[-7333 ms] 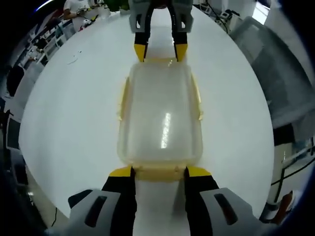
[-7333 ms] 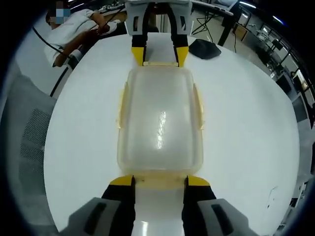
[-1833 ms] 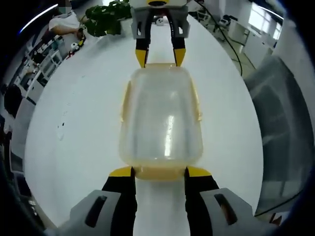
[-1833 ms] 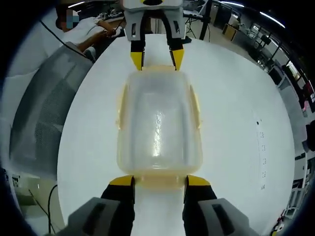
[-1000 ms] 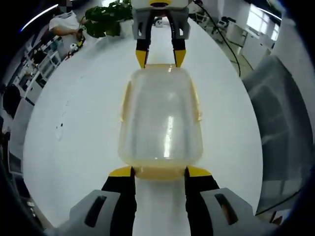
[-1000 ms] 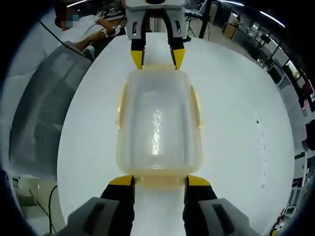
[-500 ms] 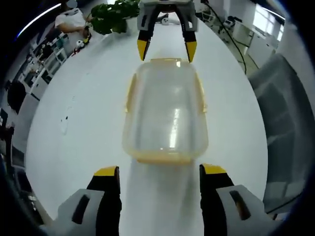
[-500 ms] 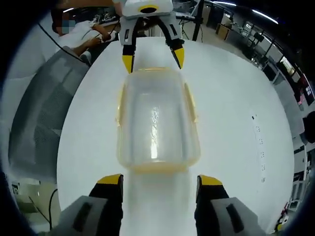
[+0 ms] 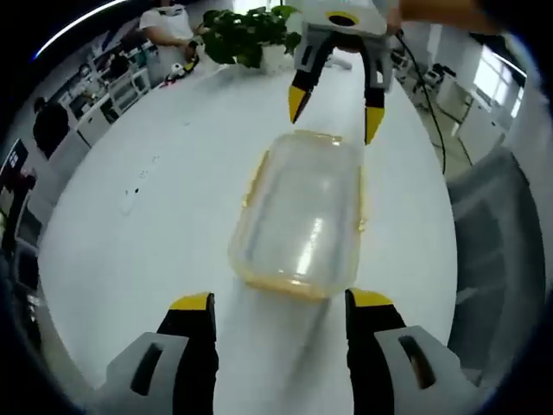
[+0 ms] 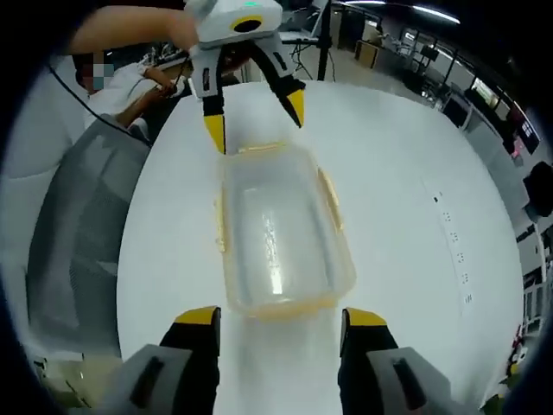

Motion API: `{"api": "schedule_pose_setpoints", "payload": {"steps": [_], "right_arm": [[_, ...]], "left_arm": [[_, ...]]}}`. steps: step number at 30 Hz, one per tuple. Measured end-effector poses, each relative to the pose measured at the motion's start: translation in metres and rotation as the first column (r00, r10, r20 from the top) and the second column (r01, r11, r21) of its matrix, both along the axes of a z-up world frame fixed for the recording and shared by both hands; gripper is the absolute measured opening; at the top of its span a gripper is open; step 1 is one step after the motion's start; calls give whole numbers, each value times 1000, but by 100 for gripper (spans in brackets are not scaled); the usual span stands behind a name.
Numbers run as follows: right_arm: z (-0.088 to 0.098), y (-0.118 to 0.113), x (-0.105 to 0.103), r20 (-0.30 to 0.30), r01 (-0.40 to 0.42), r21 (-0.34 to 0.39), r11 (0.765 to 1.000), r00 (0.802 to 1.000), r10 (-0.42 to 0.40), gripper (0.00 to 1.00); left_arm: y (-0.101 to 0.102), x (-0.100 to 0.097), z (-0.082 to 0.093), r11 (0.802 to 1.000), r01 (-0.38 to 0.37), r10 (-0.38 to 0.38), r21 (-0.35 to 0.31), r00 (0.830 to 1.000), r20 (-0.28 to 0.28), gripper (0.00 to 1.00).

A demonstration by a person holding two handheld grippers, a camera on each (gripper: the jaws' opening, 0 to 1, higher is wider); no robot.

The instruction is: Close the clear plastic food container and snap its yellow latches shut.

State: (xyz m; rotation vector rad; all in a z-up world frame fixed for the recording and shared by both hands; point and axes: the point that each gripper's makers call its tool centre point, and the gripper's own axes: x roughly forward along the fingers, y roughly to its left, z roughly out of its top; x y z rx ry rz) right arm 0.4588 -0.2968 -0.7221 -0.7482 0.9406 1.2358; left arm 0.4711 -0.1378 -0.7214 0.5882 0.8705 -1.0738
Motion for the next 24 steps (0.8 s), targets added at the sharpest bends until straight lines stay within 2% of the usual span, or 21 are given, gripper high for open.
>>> {"api": "schedule_pose_setpoints", "payload": {"steps": [2,4,6,8,9,11,13,16,20,21,23,24], "right_arm": [[0,1,3,9,35,1,999,999,-35,54],[0,4,0,-30,90,23,996,996,-89,52],[5,13,-2,-58,141,85,986,989,-136,51],[7,16,-1,-63,175,100,979,984,-169,51],[7,17,-1,-65,183,103,978,982,-177,51],[8,19,-2,-72,200,108,974,979,-193,50],[7,20,0,-76,229,109,967,972,-222,49],[6,21,3,-90,278,107,955,959,-269,49],[2,17,6,-91,325,76,942,944,-318,48],[1,17,9,-76,334,81,939,941,-328,48],[-2,15,7,-87,353,65,933,934,-347,46],[-2,15,8,-76,356,68,932,933,-351,46]], "left_arm": [[-4,0,5,995,-84,82,-57,996,-26,57],[-6,4,13,986,-133,132,-97,991,-15,53],[-2,1,13,977,-197,193,-79,980,-57,52],[-3,4,16,970,-225,220,-97,974,-55,53],[-1,3,15,960,-266,259,-88,963,-78,52],[-4,5,17,941,-315,302,-127,947,-108,49],[-3,5,14,942,-314,304,-117,948,-96,51],[-3,5,9,931,-349,338,-104,934,-113,52],[-2,9,7,904,-412,397,-116,908,-133,52],[-2,10,8,891,-436,419,-127,897,-139,51],[-3,12,7,864,-483,460,-143,872,-165,51],[-2,13,7,858,-492,469,-145,867,-171,51]]}}
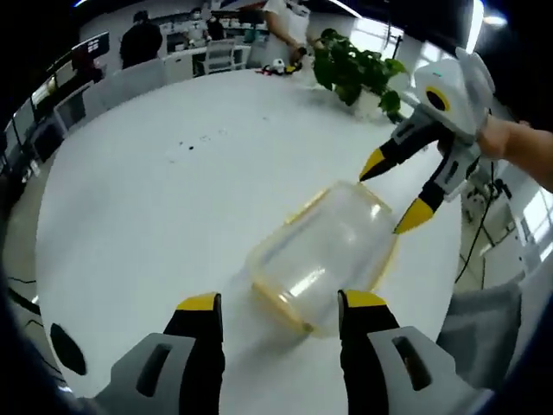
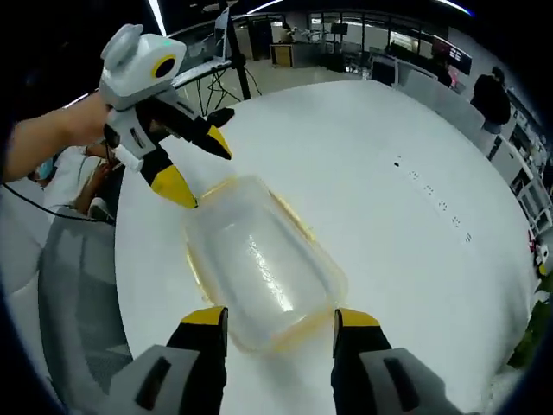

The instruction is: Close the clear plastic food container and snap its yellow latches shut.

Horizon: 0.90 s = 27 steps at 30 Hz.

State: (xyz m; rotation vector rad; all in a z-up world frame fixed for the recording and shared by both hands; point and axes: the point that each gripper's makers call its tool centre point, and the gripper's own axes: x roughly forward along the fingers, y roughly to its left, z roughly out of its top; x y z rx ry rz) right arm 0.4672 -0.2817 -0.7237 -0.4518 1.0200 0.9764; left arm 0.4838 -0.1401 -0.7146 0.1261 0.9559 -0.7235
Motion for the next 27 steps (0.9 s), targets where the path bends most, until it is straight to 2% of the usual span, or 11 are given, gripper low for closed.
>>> {"api": "schedule_pose_setpoints", "payload": {"steps": [3,17,27], "right_arm": [[-1,0,2,-14,48,2,999,999,-48,47],[-5,-7,4,-30,153,-14,988,988,-153,44],[-9,-11,6,-77,279,-10,960,957,-279,43]], "left_arm": [[0,2,0,1000,-6,6,10,1000,14,51],[-8,-1,-7,993,-114,114,-21,993,-41,52],[-10,-5,-15,983,-180,177,-29,981,-84,52]]}}
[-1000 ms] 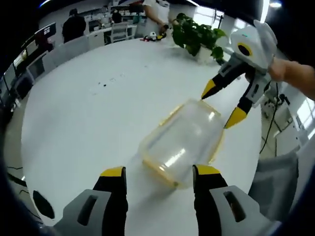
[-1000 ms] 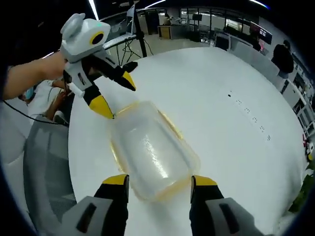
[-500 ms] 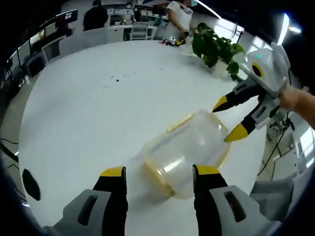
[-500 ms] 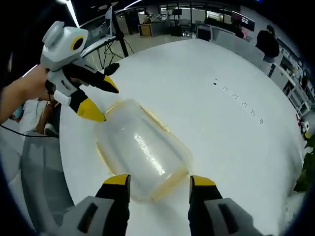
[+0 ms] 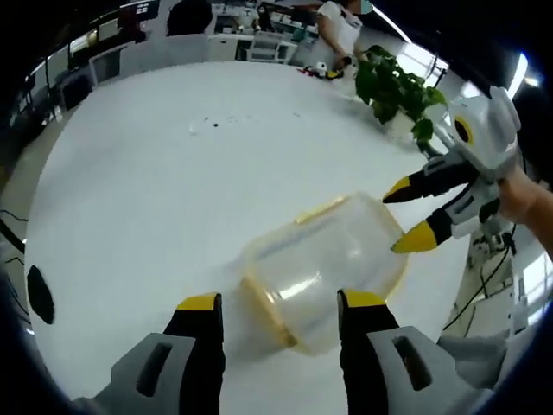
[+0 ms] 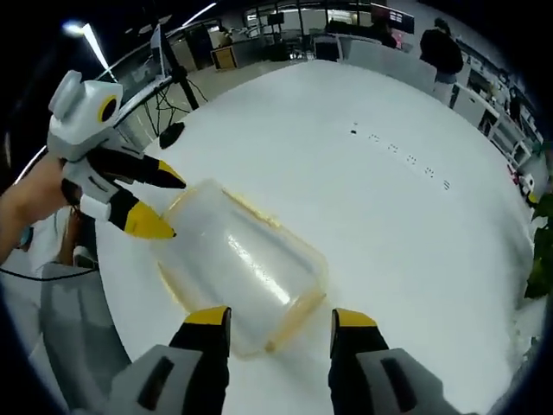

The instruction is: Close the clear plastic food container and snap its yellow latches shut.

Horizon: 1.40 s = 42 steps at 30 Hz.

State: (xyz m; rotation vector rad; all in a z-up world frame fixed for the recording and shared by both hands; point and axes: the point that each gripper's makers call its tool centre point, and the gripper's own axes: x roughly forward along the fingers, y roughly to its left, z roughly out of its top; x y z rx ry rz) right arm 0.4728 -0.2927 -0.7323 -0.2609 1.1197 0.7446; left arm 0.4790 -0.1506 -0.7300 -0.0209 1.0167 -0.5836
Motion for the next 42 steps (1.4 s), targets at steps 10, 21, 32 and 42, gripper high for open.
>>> {"api": "schedule_pose_setpoints", "payload": {"steps": [10,21,32,42], "right_arm": [[-2,9,0,-36,84,68,994,996,-82,41],[-4,10,-1,-64,102,99,990,993,-96,41],[-4,12,-1,-73,123,105,987,991,-116,37],[-6,17,-4,-142,185,142,972,976,-165,33]], "left_arm": [[-7,-4,-2,998,-40,39,-39,998,-39,51],[-12,-7,-9,996,-61,56,-63,995,-88,46],[-20,-6,-5,991,-67,55,-120,994,-97,41],[-16,-5,-10,992,-109,99,-68,986,-134,41]]}}
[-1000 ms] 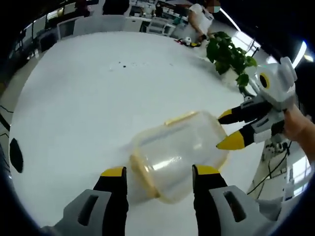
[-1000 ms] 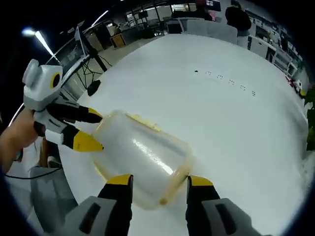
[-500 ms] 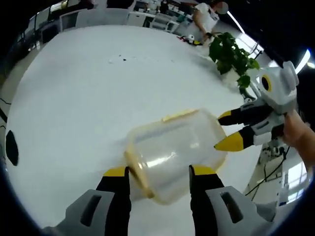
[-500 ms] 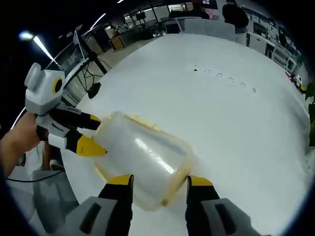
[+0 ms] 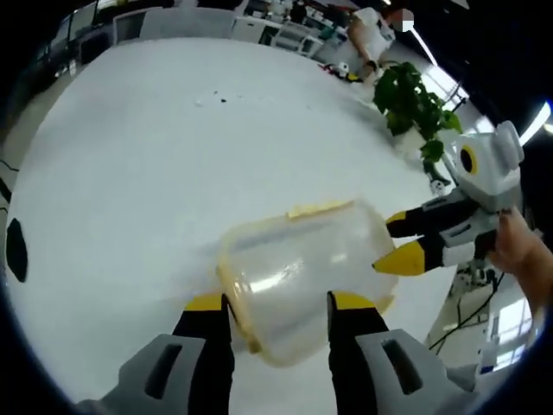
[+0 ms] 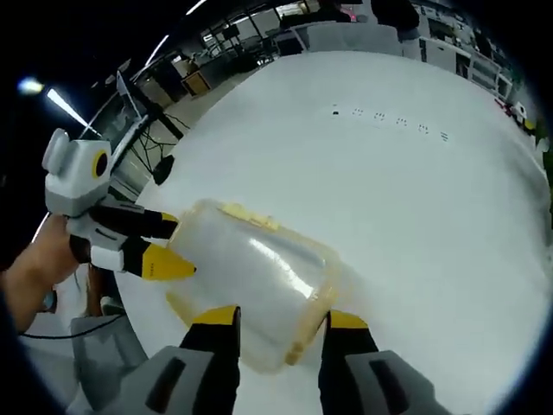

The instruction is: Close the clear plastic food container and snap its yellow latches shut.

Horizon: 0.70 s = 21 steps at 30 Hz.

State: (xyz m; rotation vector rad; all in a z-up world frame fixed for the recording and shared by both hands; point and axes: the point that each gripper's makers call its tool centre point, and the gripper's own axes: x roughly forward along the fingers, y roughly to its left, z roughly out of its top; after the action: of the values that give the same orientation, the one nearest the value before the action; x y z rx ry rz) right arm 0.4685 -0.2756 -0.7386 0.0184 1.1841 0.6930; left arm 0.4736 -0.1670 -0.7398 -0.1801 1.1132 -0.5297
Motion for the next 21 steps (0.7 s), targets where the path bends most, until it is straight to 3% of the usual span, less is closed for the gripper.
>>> {"api": "schedule_pose_setpoints", "payload": {"steps": [13,21], "right_arm": [[0,-3,0,24,19,18,1000,1000,-19,35],[1,-2,2,26,-10,-8,1000,1000,10,37]], "left_arm": [[1,2,-1,1000,11,-11,-6,1000,18,42],[2,1,0,1000,13,-13,-13,1000,21,43]]}}
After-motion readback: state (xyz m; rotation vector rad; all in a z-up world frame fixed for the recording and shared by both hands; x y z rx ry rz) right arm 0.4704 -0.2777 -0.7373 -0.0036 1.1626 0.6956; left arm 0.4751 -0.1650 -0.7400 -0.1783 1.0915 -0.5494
